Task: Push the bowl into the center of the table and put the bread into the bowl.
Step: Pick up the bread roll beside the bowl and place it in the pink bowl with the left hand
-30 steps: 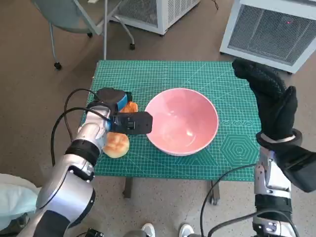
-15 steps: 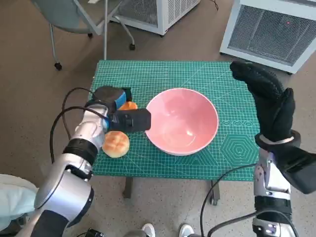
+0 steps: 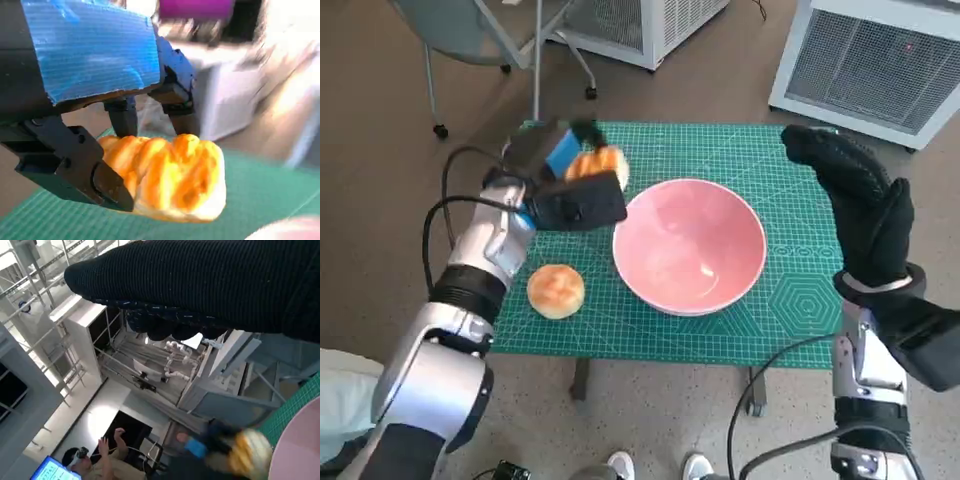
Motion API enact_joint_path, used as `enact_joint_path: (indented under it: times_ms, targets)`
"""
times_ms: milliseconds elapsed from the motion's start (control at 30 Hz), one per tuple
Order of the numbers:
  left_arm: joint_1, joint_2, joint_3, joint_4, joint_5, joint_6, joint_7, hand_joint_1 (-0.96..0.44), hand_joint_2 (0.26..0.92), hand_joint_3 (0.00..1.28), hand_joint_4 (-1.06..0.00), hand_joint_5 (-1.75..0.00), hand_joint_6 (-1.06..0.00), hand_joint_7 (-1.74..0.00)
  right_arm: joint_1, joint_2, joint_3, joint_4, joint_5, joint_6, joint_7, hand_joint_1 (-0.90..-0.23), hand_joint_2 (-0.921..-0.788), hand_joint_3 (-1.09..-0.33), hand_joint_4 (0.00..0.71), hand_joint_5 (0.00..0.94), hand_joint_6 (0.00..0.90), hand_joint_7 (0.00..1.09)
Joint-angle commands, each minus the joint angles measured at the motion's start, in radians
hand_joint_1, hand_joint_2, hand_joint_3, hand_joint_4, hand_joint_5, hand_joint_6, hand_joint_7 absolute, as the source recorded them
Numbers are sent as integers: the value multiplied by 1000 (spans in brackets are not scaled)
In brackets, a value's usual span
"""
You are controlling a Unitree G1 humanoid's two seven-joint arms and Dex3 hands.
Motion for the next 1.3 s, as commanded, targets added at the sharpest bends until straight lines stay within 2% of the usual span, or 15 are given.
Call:
enact_joint_path:
  times_ms: [33,233,500,667,900,967,1033,1067,1100,1133,1167,1267,1300]
  targets:
    - [86,15,40,-236,-29,-21,-7,2,918,55,-686,-1127,-666,-1168,28,-2,-1,-1,12,18,12,-575,-921,-687,111,2,-1,429]
    - [183,20,59,-509,-30,-12,-58,2,919,37,-720,-1109,-669,-1146,32,-4,0,-5,10,14,10,-575,-921,-687,111,2,-1,428]
    - [245,-6,67,-671,-62,-32,-144,2,915,23,-762,-1127,-680,-1072,41,-1,2,-15,3,11,3,-576,-921,-688,111,1,-1,425]
    - [267,-27,62,-692,-85,-60,-189,2,914,21,-765,-1150,-693,-1033,46,0,2,-13,4,6,4,-574,-921,-689,110,1,-1,423]
    - [271,-53,42,-641,-96,-125,-230,2,913,20,-770,-1150,-693,-1027,53,0,2,-21,2,7,0,-577,-921,-689,104,0,-1,422]
    - [268,-61,39,-615,-103,-139,-245,2,917,42,-749,-1178,-651,-1062,56,1,1,-23,4,7,1,-576,-921,-690,100,0,-1,418]
    - [265,-67,37,-589,-107,-151,-259,2,919,109,-685,-1240,-552,-1163,57,1,1,-24,4,7,1,-576,-921,-691,98,0,-1,414]
    - [264,-69,37,-578,-108,-156,-265,71,919,133,-648,-1273,-510,-1092,58,1,1,-25,4,8,0,-575,-921,-691,97,0,-1,413]
    - [263,-69,34,-564,-109,-157,-279,172,920,170,-591,-1326,-482,-925,59,1,1,-26,5,9,0,-575,-921,-691,95,0,-1,411]
    - [262,-69,32,-554,-109,-158,-288,139,891,166,-516,-1181,-451,-832,59,2,1,-28,6,9,0,-574,-921,-691,95,0,-1,410]
    - [262,-67,29,-548,-108,-154,-304,71,852,126,-458,-722,-439,-553,60,2,1,-29,5,10,-1,-572,-921,-692,93,0,-1,408]
    - [259,-55,20,-542,-99,-142,-344,-8,823,58,-352,-248,-406,-237,62,2,0,-33,5,12,-3,-571,-921,-692,92,0,-1,406]
    - [255,-46,14,-542,-92,-136,-364,-20,819,50,-334,-199,-400,-201,63,2,-1,-33,4,12,-4,-571,-921,-692,92,0,-1,406]
